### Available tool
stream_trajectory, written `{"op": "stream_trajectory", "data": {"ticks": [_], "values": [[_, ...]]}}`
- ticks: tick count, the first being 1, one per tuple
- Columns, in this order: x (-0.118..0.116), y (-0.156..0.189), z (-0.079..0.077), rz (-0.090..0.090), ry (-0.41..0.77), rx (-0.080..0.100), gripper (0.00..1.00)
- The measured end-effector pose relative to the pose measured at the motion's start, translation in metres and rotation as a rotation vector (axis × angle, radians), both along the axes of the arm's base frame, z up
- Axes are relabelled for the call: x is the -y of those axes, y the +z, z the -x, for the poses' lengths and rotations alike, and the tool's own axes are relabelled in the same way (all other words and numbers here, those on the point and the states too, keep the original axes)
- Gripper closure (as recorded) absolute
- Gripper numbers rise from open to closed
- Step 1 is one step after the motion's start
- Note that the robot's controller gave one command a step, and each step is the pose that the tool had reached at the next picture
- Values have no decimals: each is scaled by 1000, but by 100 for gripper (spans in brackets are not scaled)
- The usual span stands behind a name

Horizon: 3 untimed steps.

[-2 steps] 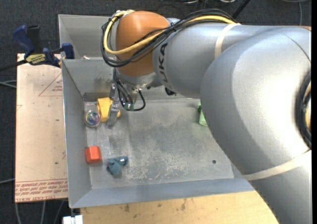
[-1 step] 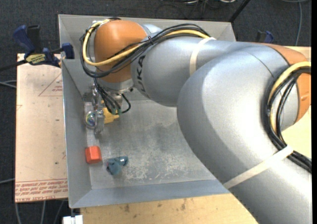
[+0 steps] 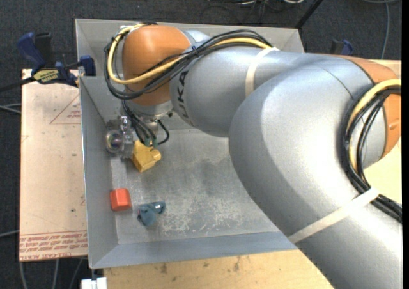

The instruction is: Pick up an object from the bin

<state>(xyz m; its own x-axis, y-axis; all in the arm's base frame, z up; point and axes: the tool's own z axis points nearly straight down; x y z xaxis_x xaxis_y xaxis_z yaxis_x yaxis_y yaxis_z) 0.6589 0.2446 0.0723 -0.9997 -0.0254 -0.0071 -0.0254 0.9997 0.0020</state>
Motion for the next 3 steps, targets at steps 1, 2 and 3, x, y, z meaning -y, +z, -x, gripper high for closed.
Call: {"op": "stream_trajectory", "data": {"ticks": [1, 2, 3], "values": [[6, 144, 9, -3, -23, 5, 100], [23, 108, 55, 1, -233, -10, 100], [22, 109, 54, 0, -232, -7, 0]]}}
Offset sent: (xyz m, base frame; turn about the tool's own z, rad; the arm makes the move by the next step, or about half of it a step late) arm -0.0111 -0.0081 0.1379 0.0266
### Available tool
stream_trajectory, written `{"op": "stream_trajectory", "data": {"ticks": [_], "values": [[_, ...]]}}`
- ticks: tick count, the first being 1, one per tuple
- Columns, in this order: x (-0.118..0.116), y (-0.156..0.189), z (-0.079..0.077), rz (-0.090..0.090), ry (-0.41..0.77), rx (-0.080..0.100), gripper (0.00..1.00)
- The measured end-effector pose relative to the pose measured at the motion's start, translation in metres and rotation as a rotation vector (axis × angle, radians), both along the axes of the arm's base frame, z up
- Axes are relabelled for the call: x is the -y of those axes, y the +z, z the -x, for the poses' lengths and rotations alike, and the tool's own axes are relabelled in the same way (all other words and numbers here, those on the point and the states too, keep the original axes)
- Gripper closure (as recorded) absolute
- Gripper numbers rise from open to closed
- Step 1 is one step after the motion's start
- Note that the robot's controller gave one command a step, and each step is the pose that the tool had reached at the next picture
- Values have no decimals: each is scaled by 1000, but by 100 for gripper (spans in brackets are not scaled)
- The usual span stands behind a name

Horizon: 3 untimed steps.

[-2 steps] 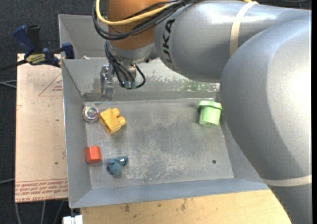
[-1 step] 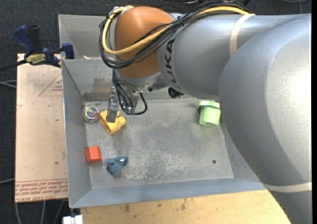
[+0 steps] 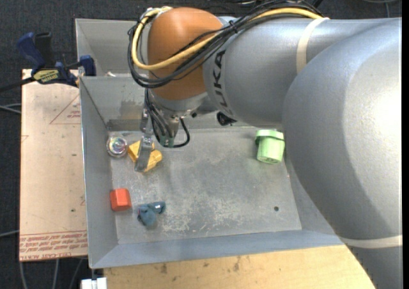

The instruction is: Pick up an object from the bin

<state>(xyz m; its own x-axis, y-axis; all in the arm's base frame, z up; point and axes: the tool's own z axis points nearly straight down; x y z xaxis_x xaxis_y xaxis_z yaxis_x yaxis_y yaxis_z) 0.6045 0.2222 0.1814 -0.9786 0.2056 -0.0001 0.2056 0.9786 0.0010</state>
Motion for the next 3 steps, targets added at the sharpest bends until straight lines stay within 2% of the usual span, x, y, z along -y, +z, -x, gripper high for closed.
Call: {"op": "stream_trajectory", "data": {"ticks": [1, 2, 3], "values": [[35, -111, -33, 3, 123, -4, 0], [32, -106, -34, 0, 124, 1, 100], [-27, 26, -54, -5, -16, 11, 100]]}}
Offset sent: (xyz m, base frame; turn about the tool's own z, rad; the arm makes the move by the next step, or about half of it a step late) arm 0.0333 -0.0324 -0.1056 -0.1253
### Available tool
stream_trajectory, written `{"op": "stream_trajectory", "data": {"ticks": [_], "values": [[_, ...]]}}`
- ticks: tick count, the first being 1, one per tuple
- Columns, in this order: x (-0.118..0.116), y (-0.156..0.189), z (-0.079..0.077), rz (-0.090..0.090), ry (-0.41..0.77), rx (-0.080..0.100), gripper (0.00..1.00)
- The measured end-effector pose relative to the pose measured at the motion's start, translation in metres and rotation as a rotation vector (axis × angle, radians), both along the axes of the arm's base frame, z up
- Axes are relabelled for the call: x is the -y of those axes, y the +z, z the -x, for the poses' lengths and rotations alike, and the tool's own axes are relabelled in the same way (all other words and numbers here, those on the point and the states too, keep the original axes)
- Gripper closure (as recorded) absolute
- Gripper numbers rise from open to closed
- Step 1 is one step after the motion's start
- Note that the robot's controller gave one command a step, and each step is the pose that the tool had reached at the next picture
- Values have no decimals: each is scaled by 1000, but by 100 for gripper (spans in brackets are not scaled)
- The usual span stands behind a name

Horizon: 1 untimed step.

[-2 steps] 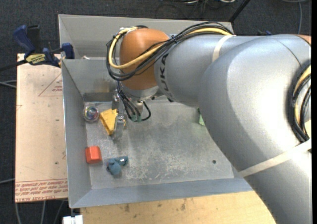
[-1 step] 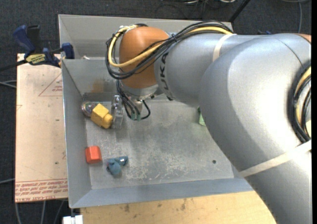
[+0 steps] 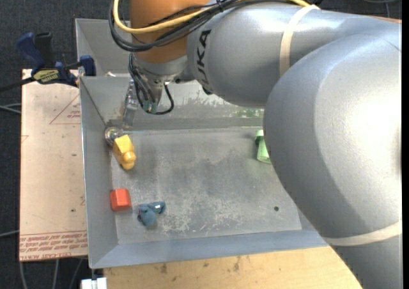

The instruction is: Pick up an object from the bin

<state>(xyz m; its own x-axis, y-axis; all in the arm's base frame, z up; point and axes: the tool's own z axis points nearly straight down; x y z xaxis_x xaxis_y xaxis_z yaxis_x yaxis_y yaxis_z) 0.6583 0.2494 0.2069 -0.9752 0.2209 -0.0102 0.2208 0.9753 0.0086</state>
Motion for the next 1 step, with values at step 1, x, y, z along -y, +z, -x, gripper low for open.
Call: {"op": "stream_trajectory", "data": {"ticks": [1], "values": [[28, -67, 65, 8, 291, -14, 100]]}}
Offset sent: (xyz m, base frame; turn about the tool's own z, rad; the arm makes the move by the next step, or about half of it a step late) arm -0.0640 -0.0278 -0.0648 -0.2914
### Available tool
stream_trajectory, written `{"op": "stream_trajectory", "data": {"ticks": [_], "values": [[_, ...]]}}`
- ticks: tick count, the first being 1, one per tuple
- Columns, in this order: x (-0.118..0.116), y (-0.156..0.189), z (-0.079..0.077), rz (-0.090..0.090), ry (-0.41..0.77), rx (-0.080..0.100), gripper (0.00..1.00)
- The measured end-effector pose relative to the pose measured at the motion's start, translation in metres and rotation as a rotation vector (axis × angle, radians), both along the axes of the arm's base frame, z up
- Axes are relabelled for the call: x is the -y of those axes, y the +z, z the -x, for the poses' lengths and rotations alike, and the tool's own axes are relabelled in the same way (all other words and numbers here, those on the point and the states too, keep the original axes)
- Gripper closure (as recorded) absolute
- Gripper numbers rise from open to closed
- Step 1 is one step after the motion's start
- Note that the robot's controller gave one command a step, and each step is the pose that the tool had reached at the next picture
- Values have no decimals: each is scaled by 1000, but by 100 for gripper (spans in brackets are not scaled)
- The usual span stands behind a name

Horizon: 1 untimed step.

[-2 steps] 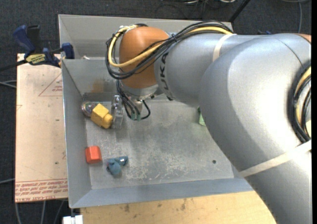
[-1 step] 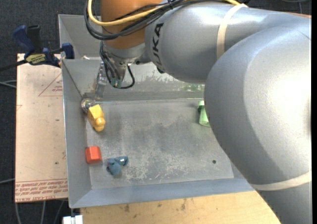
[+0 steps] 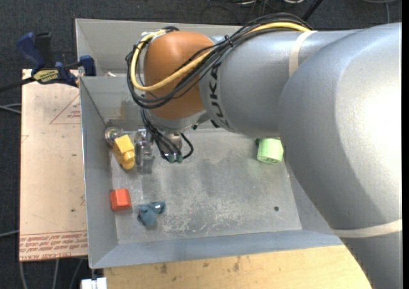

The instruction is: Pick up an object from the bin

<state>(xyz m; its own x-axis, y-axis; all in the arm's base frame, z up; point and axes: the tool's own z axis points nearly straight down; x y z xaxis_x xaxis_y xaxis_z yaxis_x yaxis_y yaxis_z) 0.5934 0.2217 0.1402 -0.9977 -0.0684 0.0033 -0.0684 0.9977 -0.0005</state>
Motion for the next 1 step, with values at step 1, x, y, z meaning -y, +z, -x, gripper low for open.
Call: {"op": "stream_trajectory", "data": {"ticks": [1], "values": [[0, 2, -1, -2, -1, 4, 0]]}}
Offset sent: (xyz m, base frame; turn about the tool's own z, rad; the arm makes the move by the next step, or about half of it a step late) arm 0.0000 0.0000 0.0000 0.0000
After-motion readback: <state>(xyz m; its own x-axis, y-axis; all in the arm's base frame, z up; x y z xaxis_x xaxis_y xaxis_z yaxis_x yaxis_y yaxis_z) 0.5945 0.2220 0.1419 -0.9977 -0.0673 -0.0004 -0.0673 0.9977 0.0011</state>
